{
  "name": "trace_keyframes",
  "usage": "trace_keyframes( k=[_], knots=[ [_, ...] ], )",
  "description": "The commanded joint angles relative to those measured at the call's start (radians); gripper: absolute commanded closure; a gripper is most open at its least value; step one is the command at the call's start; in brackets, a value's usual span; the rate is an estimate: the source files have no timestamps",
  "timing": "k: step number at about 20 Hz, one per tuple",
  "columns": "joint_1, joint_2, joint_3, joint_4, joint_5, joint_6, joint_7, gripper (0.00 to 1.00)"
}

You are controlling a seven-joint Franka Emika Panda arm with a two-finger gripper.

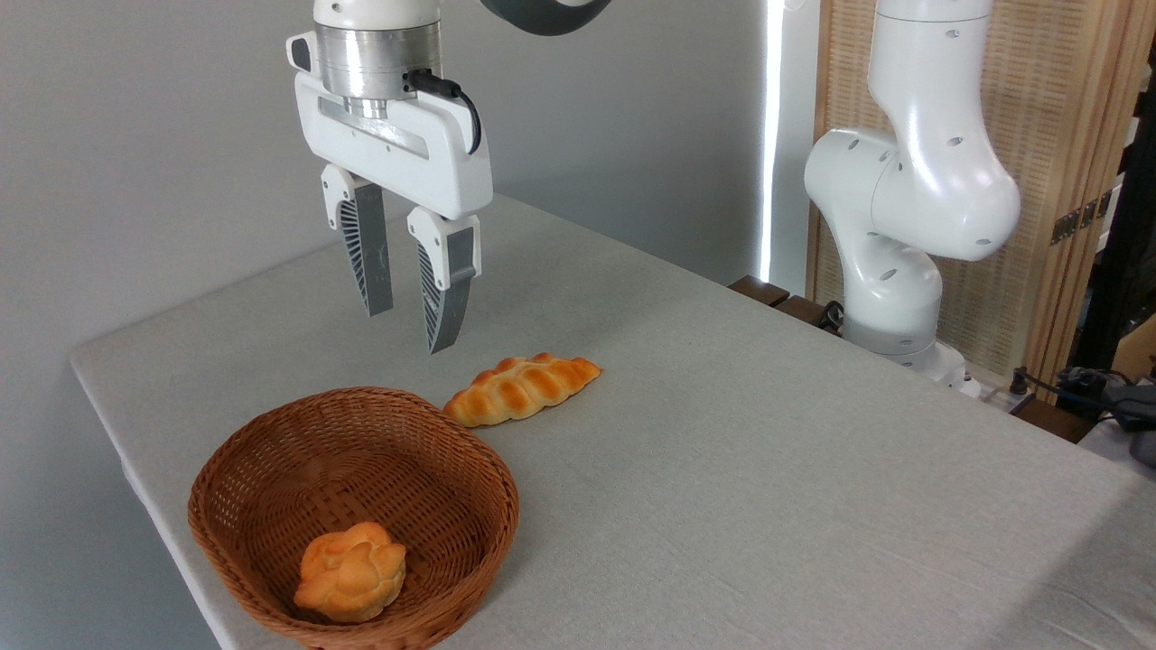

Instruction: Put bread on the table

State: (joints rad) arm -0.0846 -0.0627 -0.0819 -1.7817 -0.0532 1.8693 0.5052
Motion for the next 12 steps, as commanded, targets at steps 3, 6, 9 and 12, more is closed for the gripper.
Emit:
trace_keyframes(
  k=[3, 6, 9, 12],
  knots=[
    [0.005, -0.008, 0.002, 0.001, 0.004, 0.002, 0.003, 0.0],
    [0.005, -0.006, 0.004, 0.001, 0.006, 0.014, 0.003, 0.0],
    [0.008, 0.003, 0.01, -0.001, 0.001, 0.078, -0.002, 0.0],
    [0.011, 0.037, 0.027, -0.002, 0.001, 0.154, -0.008, 0.0]
  ],
)
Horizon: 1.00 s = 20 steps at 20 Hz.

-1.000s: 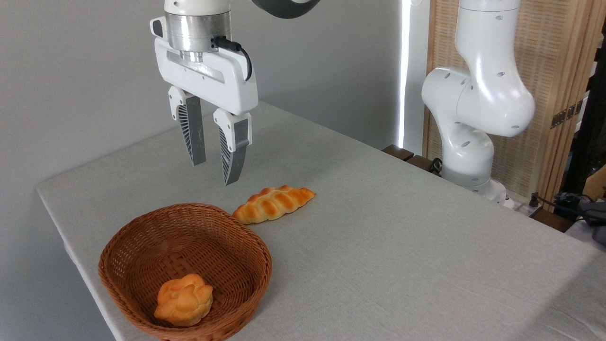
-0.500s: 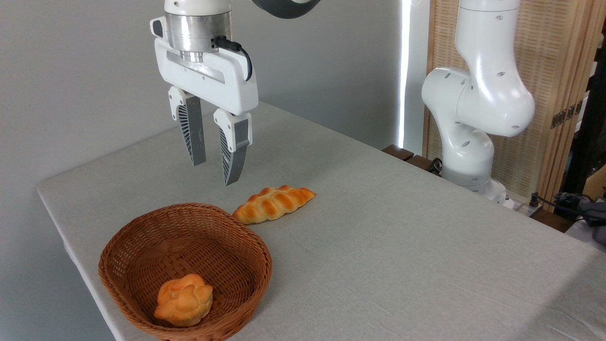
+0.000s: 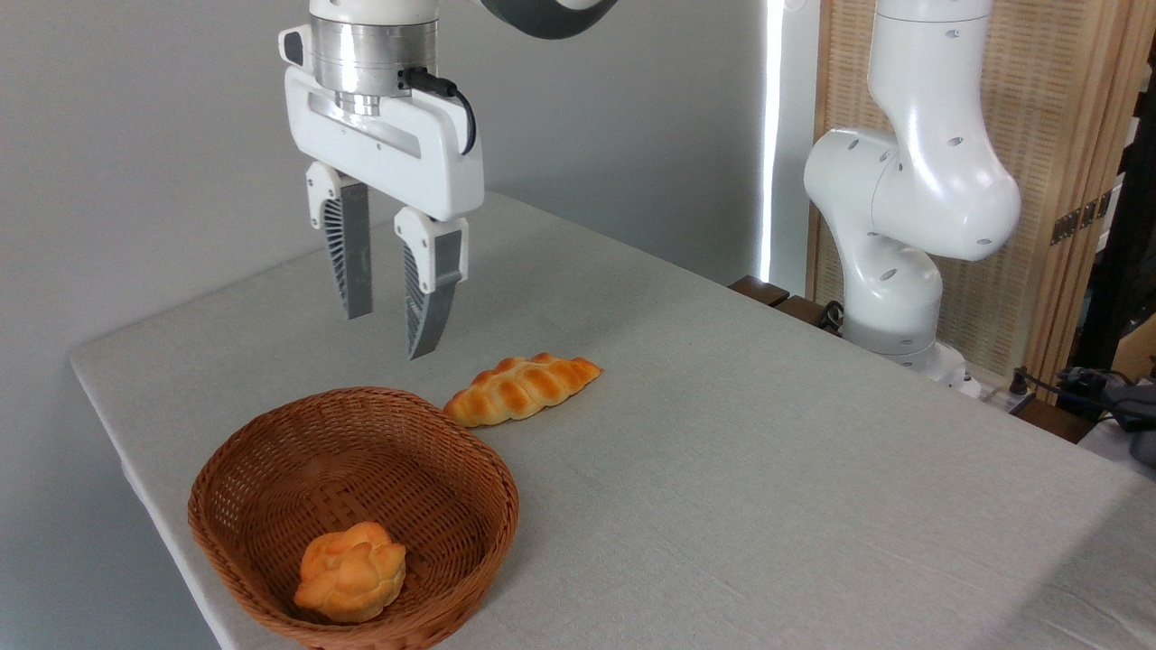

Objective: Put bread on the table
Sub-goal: 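Lower the open gripper into the wicker basket over the orange bun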

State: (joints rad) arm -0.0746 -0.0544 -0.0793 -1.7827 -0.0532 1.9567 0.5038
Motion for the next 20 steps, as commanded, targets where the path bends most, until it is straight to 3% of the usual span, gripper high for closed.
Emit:
trace_keyframes(
  k=[1, 20],
  knots=[
    [0.001, 0.031, 0.036, -0.003, 0.0, 0.085, -0.007, 0.0],
    [0.012, 0.208, 0.064, -0.009, 0.004, 0.291, -0.002, 0.0]
  ],
)
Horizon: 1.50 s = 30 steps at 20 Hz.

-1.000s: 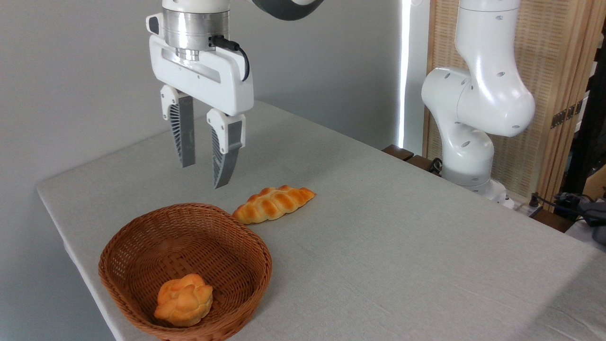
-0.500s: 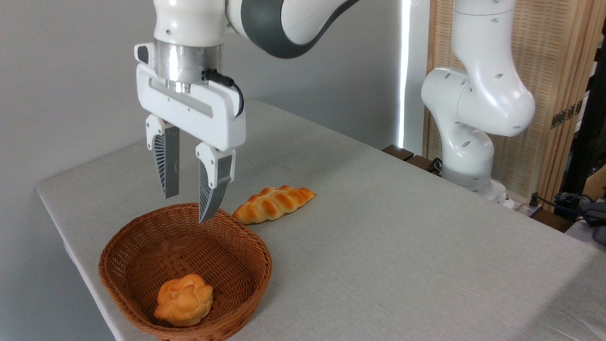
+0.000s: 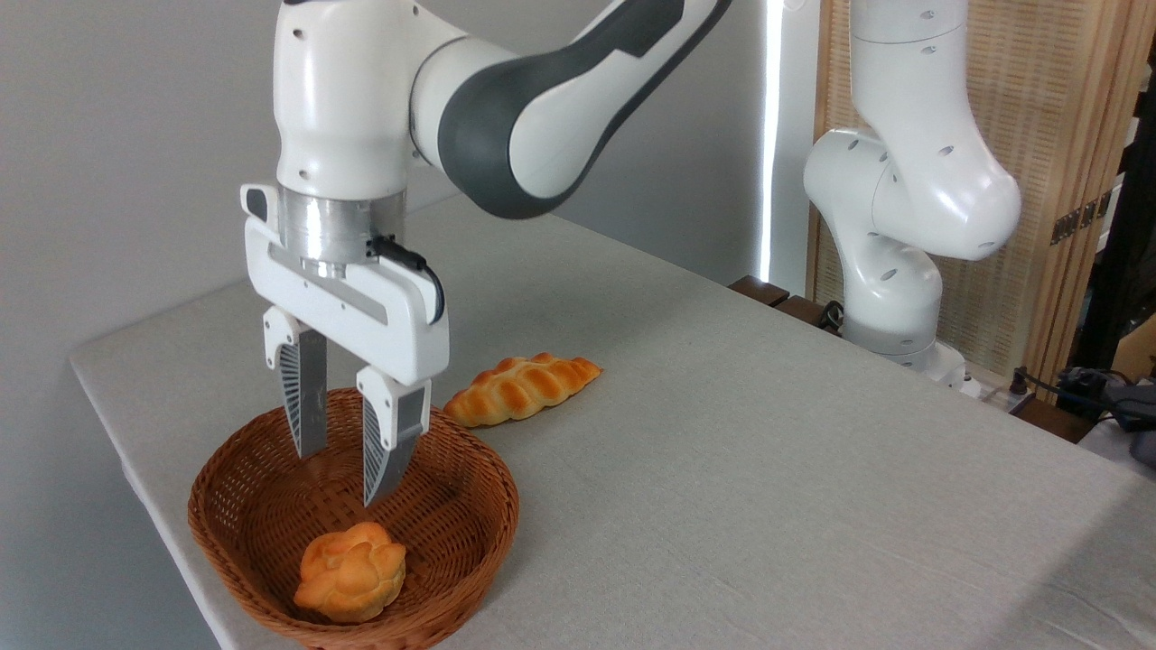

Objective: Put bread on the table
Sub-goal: 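Lower the open gripper into the wicker basket over the orange bun, then close the gripper on the orange bun inside the basket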

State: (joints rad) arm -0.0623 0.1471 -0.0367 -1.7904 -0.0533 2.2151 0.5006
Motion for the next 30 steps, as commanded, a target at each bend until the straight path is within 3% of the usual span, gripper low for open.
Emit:
trace_keyframes(
  k=[1, 9, 17, 20, 21, 23, 24, 30],
  knots=[
    [-0.001, 0.018, 0.021, -0.001, 0.006, 0.037, 0.001, 0.0],
    [0.001, 0.089, 0.04, 0.0, 0.007, 0.112, 0.004, 0.0],
    [-0.002, 0.115, 0.038, 0.0, 0.007, 0.115, 0.007, 0.0],
    [-0.007, 0.126, 0.035, -0.001, 0.081, 0.115, 0.003, 0.01],
    [-0.007, 0.129, 0.035, -0.001, 0.084, 0.115, 0.001, 0.14],
    [-0.007, 0.129, 0.032, 0.0, 0.079, 0.115, 0.001, 0.48],
    [-0.008, 0.131, 0.031, 0.0, 0.079, 0.115, 0.003, 0.58],
    [-0.008, 0.131, 0.028, 0.0, 0.081, 0.115, 0.006, 0.61]
  ],
)
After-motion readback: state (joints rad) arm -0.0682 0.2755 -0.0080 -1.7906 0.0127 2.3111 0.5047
